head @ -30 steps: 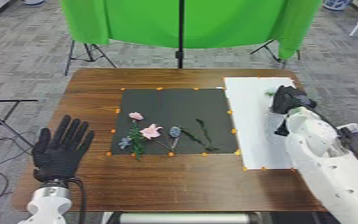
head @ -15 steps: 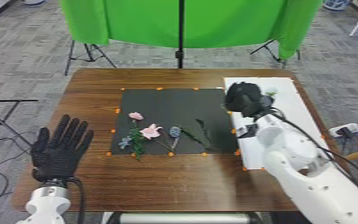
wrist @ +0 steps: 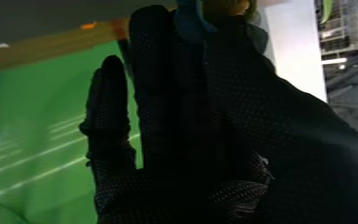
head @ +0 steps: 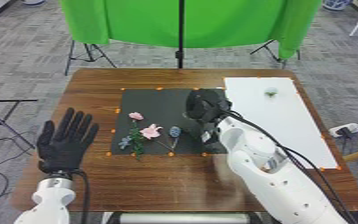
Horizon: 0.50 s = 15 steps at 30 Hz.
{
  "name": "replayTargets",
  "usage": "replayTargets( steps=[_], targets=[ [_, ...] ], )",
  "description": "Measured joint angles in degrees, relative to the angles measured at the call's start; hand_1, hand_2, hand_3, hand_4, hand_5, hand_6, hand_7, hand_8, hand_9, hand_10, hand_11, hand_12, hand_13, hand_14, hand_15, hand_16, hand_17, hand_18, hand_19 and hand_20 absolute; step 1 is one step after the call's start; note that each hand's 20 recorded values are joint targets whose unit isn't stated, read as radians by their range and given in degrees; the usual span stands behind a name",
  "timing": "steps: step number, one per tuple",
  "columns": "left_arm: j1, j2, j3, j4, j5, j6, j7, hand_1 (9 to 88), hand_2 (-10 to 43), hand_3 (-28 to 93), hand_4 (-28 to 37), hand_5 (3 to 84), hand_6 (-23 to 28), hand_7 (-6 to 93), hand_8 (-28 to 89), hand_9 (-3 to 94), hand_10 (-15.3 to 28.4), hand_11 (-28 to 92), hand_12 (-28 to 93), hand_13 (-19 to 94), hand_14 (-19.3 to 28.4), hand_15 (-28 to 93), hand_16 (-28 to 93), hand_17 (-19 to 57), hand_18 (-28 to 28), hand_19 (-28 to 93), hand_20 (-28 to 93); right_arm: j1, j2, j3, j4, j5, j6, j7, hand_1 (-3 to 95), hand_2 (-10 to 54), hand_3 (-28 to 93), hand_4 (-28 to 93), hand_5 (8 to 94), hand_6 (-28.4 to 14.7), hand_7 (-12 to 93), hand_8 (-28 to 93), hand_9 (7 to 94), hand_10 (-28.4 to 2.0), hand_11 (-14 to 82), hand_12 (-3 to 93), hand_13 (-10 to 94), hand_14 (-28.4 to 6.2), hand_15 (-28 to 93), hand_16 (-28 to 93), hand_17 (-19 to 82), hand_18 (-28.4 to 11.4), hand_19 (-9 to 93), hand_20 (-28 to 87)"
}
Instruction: Arrange flowers
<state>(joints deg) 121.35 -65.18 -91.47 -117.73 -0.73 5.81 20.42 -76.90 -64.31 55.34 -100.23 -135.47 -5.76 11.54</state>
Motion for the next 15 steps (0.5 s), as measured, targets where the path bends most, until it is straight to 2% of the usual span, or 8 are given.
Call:
replayTargets(
  steps=[7,12,15],
  targets=[
    [-0.32,0.11,-0.08,-0.13,0.55,-0.10,-0.03,26.3,16.0,75,-28.3,42.9,9.4,11.6,-10,36.4,15.0,18,9,27,15.5,31,-6,-8.2,13.9,32,10,-1.76,0.68,0.79,0.55,-0.31,0.19,-0.58,60.0,-9.5,71,-28,70.3,2.4,23,-7,79.8,-8.9,7.2,34.3,66,-5.1,29,37,27,-19.8,76,34],
    [-0.32,0.12,-0.10,-0.33,1.79,-0.14,-0.20,26.4,16.2,76,-28.3,42.9,9.5,11.6,-10,36.4,15.1,18,9,27,15.6,31,-6,-8.2,13.9,32,10,-3.00,0.91,1.21,1.61,-0.44,0.59,-1.08,56.3,-9.5,74,-28,69.3,2.5,22,-11,75.8,-9.6,12.9,28.5,65,-5.5,32,34,27,-19.8,76,34],
    [-0.36,0.14,-0.14,-0.35,2.13,-0.16,-0.32,26.5,16.4,76,-28.3,43.0,9.4,11.5,-10,36.4,15.1,18,9,27,15.6,31,-6,-8.1,13.9,32,10,-3.38,0.91,1.53,1.88,-0.44,0.60,-1.97,54.5,-9.5,76,-28,68.5,2.8,22,-16,72.0,-10.4,17.7,21.4,64,-5.5,33,32,26,-19.6,76,34]
  ],
)
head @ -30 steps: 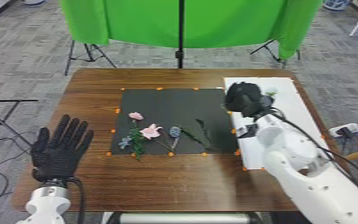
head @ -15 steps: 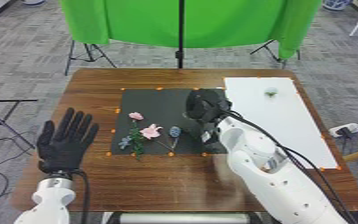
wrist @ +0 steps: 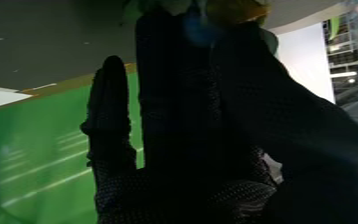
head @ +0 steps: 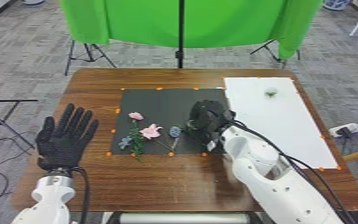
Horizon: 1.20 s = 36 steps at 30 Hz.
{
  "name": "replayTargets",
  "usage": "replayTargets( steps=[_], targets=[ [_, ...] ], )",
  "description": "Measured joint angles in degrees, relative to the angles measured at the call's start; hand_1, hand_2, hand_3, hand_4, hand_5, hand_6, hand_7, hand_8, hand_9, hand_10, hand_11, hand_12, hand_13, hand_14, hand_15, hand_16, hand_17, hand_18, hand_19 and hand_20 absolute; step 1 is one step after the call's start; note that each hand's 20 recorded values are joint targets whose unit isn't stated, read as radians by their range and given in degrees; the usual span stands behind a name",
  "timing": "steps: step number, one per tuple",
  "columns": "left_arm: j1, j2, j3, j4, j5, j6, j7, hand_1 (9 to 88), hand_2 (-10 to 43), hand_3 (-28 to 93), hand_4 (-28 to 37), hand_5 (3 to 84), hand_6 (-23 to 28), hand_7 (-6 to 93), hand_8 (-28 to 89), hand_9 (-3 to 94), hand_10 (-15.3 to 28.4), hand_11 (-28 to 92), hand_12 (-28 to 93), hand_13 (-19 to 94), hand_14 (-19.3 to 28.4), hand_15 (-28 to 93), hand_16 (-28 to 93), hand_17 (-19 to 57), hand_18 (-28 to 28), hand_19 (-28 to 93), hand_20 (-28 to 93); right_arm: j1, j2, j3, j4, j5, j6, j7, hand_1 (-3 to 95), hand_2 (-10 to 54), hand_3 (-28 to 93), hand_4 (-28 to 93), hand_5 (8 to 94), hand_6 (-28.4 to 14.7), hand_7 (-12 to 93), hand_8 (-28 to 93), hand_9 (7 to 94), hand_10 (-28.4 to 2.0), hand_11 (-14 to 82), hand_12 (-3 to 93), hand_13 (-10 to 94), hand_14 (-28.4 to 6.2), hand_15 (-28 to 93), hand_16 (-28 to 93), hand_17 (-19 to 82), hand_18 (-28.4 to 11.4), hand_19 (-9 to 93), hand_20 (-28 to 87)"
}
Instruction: Arrange flowers
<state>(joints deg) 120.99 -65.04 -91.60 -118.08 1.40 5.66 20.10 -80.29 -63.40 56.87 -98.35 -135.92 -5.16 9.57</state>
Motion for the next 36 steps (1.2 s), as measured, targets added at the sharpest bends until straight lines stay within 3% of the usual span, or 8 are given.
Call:
replayTargets(
  steps=[6,15,22,28,36],
  targets=[
    [-0.77,0.38,0.13,0.14,0.00,0.01,-0.02,26.6,16.4,77,-28.3,42.8,9.4,11.5,-10,36.4,15.4,18,9,28,15.6,31,-6,-8.1,13.9,32,10,-0.49,-0.06,0.97,-0.25,0.39,0.39,-1.64,52.0,-9.5,79,-28,65.3,2.9,22,-16,65.8,-10.9,17.4,16.4,61,-5.8,36,30,26,-19.4,76,34],
    [-1.98,0.67,0.35,0.29,-0.02,0.23,0.87,26.9,16.1,77,-28.3,41.2,9.0,11.6,-10,36.2,15.5,18,9,28,15.7,31,-6,-8.0,13.9,32,10,-1.55,0.45,2.62,-2.90,1.11,0.54,-1.02,47.4,-9.5,85,-28,61.7,2.1,22,-16,58.1,-12.2,15.1,15.2,54,-9.0,43,19,25,-19.3,76,33],
    [-1.98,0.67,0.35,0.28,0.00,0.23,1.42,26.8,15.8,76,-28.3,41.4,9.1,11.7,-10,36.1,15.5,18,9,28,15.6,31,-7,-8.0,13.9,32,10,-1.46,0.77,5.61,-2.33,1.26,3.97,1.33,42.0,-9.5,88,-28,54.4,-0.3,22,-17,45.7,-15.4,12.9,14.0,34,-14.5,29,13,18,-18.0,64,26],
    [-1.71,0.67,0.35,0.08,0.22,0.18,1.73,27.2,16.5,78,-28.3,42.0,9.1,11.8,-10,36.2,15.5,18,9,28,15.6,31,-7,-7.9,13.9,31,10,0.92,1.37,11.79,2.20,0.26,10.02,8.49,37.4,-9.5,87,-28,48.1,-2.5,21,-16,41.1,-16.8,12.6,13.7,29,-16.6,24,14,14,-17.7,58,22],
    [-0.98,1.03,0.35,-0.07,0.46,-0.12,2.65,27.4,16.6,77,-28.3,42.4,9.2,11.8,-10,36.5,15.6,18,9,28,15.7,31,-7,-7.8,13.9,31,10,11.12,6.07,11.31,15.91,2.63,3.28,10.70,37.3,-9.5,87,-28,44.0,-2.2,20,-16,35.8,-15.0,10.5,12.0,26,-16.0,19,14,12,-16.8,52,19]
  ],
)
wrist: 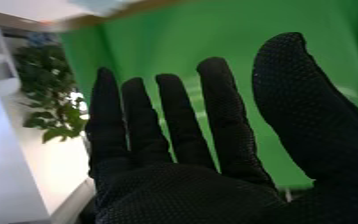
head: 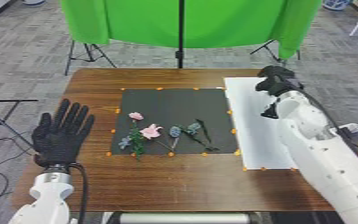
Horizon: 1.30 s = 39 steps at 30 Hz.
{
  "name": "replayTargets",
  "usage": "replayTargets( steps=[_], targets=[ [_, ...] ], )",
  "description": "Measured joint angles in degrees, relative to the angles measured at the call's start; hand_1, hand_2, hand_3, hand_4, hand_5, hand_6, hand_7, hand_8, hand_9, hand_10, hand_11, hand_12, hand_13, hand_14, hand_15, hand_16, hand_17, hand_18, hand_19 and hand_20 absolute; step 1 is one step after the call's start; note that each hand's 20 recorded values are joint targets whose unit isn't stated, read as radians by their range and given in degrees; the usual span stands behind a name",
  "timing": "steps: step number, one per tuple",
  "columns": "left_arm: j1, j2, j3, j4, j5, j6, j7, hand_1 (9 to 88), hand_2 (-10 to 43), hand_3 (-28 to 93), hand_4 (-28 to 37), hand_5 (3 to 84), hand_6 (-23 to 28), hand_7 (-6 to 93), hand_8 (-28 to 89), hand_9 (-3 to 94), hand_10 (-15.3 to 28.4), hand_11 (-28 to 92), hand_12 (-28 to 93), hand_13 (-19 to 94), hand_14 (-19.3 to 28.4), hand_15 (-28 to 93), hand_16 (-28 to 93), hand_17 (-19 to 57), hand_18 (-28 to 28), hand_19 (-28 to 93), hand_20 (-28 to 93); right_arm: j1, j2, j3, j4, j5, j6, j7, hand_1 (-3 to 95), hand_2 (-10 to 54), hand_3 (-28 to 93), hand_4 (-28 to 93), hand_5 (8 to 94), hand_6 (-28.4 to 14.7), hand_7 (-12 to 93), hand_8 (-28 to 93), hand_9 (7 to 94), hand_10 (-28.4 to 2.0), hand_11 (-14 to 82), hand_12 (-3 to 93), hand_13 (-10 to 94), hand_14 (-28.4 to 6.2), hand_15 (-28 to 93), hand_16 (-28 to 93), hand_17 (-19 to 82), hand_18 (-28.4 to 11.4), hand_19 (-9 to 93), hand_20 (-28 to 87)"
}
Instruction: Arrange flowers
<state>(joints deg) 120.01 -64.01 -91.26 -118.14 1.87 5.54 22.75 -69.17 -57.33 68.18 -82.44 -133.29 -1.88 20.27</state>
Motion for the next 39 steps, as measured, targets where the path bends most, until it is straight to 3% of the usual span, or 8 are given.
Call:
replayTargets(
  steps=[6,12,17,19,23,27,32,39],
  targets=[
    [0.23,0.65,0.18,-0.16,-0.03,-0.01,0.45,27.3,16.4,77,-28.3,42.6,9.3,11.8,-10,36.6,15.5,18,9,28,15.6,31,-7,-7.8,13.9,31,10,4.04,-0.95,2.38,6.07,-2.27,-9.95,-1.01,37.7,-9.5,86,-28,42.7,-1.6,20,-16,34.8,-12.7,10.1,11.5,28,-15.5,18,16,12,-16.9,51,19],
    [0.20,1.00,0.35,-0.19,-0.07,-0.19,0.61,27.2,15.9,77,-28.3,42.5,9.3,11.6,-10,36.5,15.4,18,9,28,15.6,31,-7,-7.8,13.9,31,10,6.82,-1.81,1.48,10.69,-3.60,-13.35,-3.13,38.9,-9.5,84,-28,42.1,-0.4,20,-16,38.1,-11.5,11.1,11.0,36,-13.1,20,16,15,-17.9,52,19],
    [-0.03,0.99,1.02,-0.14,0.40,-0.31,0.59,27.3,15.9,77,-28.3,42.7,9.3,11.8,-10,36.6,15.5,18,9,28,15.5,31,-7,-7.7,13.9,31,10,7.25,-2.82,2.20,12.04,-4.67,-19.59,-7.13,47.4,-9.5,84,-28,49.4,1.4,23,-18,49.8,-11.1,15.4,12.9,50,-9.0,32,17,20,-17.6,63,24],
    [-0.08,0.95,1.23,-0.14,1.01,-0.31,0.54,27.2,16.0,77,-28.3,42.8,9.3,11.9,-10,36.6,15.5,18,9,28,15.5,31,-7,-7.7,13.9,31,10,7.25,-2.83,2.34,11.71,-6.05,-19.29,-7.06,51.6,-9.5,83,-28,56.0,2.3,25,-18,56.8,-11.2,22.8,15.6,54,-7.3,39,18,23,-17.7,69,26],
    [-0.09,0.83,1.27,-0.14,1.45,-0.33,0.48,27.1,16.0,77,-28.3,42.8,9.3,11.9,-10,36.6,15.5,18,9,28,15.5,31,-7,-7.7,13.9,31,10,6.28,-2.69,1.42,11.19,-8.51,-14.46,-6.15,57.2,-9.5,76,-28,62.0,3.4,28,-19,62.0,-9.9,29.4,18.0,59,-4.1,36,30,24,-17.4,70,28],
    [-0.05,0.75,1.18,-0.15,1.53,-0.36,0.37,27.1,16.1,77,-28.3,42.9,9.3,11.8,-10,36.6,15.5,18,9,28,15.6,31,-7,-7.6,13.8,31,10,3.36,-2.25,0.82,9.94,-8.78,-7.29,-5.69,60.7,-9.5,72,-28,65.1,4.2,32,-18,69.5,-8.0,20.0,32.1,62,-2.6,37,36,26,-17.8,73,31],
    [0.05,0.58,0.96,-0.16,1.53,-0.47,0.16,27.0,16.1,77,-28.3,42.9,9.4,11.8,-10,36.6,15.5,18,9,28,15.5,31,-7,-7.6,13.8,31,10,-0.73,-0.27,0.49,4.57,-6.34,-4.93,-5.13,60.3,-9.5,72,-28,65.4,3.4,33,-13,71.2,-8.3,17.3,34.8,63,-3.0,38,35,26,-18.0,74,32],
    [0.68,0.33,0.50,-0.23,1.45,-0.57,-0.11,27.0,16.1,77,-28.3,42.9,9.4,11.8,-10,36.6,15.5,18,9,28,15.5,31,-7,-7.5,13.8,31,10,-7.18,2.08,1.80,-8.68,-2.63,-3.48,-4.47,59.2,-9.5,73,-28,65.3,2.7,30,-14,69.8,-9.2,18.8,33.3,62,-3.4,39,35,26,-18.4,75,32]
  ],
)
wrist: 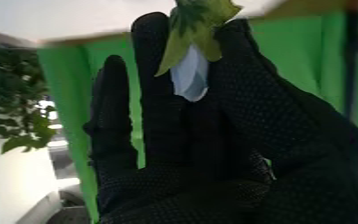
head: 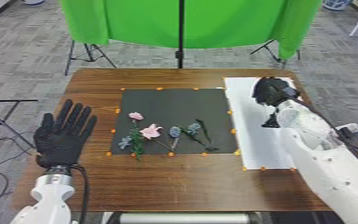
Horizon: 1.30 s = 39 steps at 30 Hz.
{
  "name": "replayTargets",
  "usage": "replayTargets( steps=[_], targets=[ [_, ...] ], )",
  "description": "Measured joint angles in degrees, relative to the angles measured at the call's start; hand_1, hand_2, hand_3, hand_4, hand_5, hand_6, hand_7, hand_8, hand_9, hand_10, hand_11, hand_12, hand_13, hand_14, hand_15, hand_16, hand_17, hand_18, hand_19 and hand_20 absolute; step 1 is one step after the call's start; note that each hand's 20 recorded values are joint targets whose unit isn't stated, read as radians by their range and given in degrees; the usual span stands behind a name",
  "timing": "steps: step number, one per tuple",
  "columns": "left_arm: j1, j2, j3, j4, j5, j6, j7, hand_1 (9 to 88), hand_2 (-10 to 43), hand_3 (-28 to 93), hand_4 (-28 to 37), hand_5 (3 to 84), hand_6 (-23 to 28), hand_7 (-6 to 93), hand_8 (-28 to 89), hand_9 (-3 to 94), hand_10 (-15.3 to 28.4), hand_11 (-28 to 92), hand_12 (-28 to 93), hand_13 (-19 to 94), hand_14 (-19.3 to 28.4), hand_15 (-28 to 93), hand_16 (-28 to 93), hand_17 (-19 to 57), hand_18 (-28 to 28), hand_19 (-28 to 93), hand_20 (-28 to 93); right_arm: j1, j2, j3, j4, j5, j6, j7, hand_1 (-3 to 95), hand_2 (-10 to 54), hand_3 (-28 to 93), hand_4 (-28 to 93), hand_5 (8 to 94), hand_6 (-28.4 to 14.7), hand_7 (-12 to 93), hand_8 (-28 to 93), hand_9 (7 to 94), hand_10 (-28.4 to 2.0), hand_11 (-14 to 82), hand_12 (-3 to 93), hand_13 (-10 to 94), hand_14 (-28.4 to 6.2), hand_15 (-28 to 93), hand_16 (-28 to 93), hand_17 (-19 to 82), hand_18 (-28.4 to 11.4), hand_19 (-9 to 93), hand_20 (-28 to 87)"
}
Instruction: Arrange flowers
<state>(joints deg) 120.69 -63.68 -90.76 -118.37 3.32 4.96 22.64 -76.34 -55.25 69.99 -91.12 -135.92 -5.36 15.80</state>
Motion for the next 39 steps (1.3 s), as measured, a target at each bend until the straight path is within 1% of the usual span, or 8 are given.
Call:
replayTargets(
  steps=[6,11,16,25,27,31,36,39],
  targets=[
    [0.06,-0.32,0.17,0.00,-0.11,0.07,-0.17,27.0,16.2,77,-28.3,42.9,9.4,11.8,-10,36.6,15.5,18,9,28,15.5,31,-7,-7.5,13.8,31,10,-5.58,-1.09,1.96,-10.35,3.37,-0.69,0.49,58.6,-9.5,73,-28,64.3,2.8,29,-19,67.8,-9.7,21.6,30.7,61,-3.7,40,34,26,-18.6,75,32],
    [-0.01,-0.47,0.36,0.06,-0.18,0.18,-0.42,27.0,16.1,77,-28.3,43.1,9.5,11.9,-10,36.6,15.6,19,9,28,15.6,32,-7,-7.5,13.8,31,10,-10.09,-2.98,2.10,-14.70,3.54,-1.54,0.24,57.9,-9.5,73,-28,63.4,2.6,28,-19,66.4,-10.1,23.6,28.1,61,-3.8,40,34,25,-18.8,75,31],
    [-0.01,-0.56,0.40,0.09,-0.31,0.19,-0.87,27.0,16.1,77,-28.3,43.1,9.6,11.8,-10,36.7,15.7,19,9,28,15.6,32,-7,-7.5,13.8,31,10,-12.87,-4.52,0.20,-14.94,3.21,-3.32,-0.09,56.8,-9.5,73,-28,62.3,2.3,28,-19,65.5,-10.2,24.9,26.6,60,-4.2,40,33,25,-18.8,75,31],
    [-0.06,-0.59,0.67,0.10,-0.33,0.69,-1.87,27.1,16.2,77,-28.3,43.1,9.6,11.8,-10,36.8,15.8,19,9,28,15.6,32,-7,-7.6,13.8,31,10,-14.24,-5.99,-1.84,-14.65,3.25,-2.53,0.53,53.6,-9.5,76,-28,61.6,1.8,28,-19,64.5,-10.5,26.9,24.8,60,-4.9,43,31,25,-19.1,76,31],
    [-0.06,-0.59,0.68,0.10,-0.36,0.79,-1.95,27.1,16.2,77,-28.3,43.2,9.7,11.8,-10,36.8,15.8,19,9,28,15.7,32,-7,-7.5,13.8,31,10,-14.39,-6.11,-1.84,-14.84,3.29,-2.27,0.54,51.6,-9.5,77,-28,60.7,1.2,27,-18,62.8,-11.7,29.1,20.1,59,-5.6,44,29,25,-19.2,76,31],
    [-0.06,-0.58,0.80,0.10,-0.42,0.82,-2.22,27.0,16.2,77,-28.3,43.2,9.7,11.8,-10,36.9,15.9,19,9,28,15.8,32,-7,-7.6,13.8,31,11,-14.59,-6.36,-1.83,-14.93,3.43,-2.44,0.59,50.6,-9.5,78,-28,57.6,-0.4,21,-16,60.2,-12.5,23.3,16.4,59,-6.6,46,28,25,-19.5,76,31],
    [-0.01,-0.53,0.81,0.07,-0.47,0.82,-2.26,27.1,16.3,76,-28.3,43.2,9.7,11.8,-10,36.8,15.8,19,9,28,15.8,32,-7,-7.7,13.9,31,10,-15.22,-6.52,-1.54,-15.35,4.51,-4.50,1.36,47.7,-9.5,81,-28,55.1,-1.0,19,-15,57.7,-13.3,19.6,15.8,58,-8.2,49,25,25,-19.8,77,30],
    [0.08,-0.53,0.72,0.04,-0.49,0.83,-2.20,27.2,16.4,76,-28.3,43.2,9.6,11.9,-10,36.9,15.7,19,9,28,15.8,32,-7,-7.7,13.9,31,10,-15.72,-6.51,-1.19,-16.27,5.27,-4.93,2.09,43.5,-9.5,84,-28,50.3,-2.0,19,-15,53.3,-14.9,19.0,15.7,55,-10.8,57,18,25,-20.2,78,30]
  ],
)
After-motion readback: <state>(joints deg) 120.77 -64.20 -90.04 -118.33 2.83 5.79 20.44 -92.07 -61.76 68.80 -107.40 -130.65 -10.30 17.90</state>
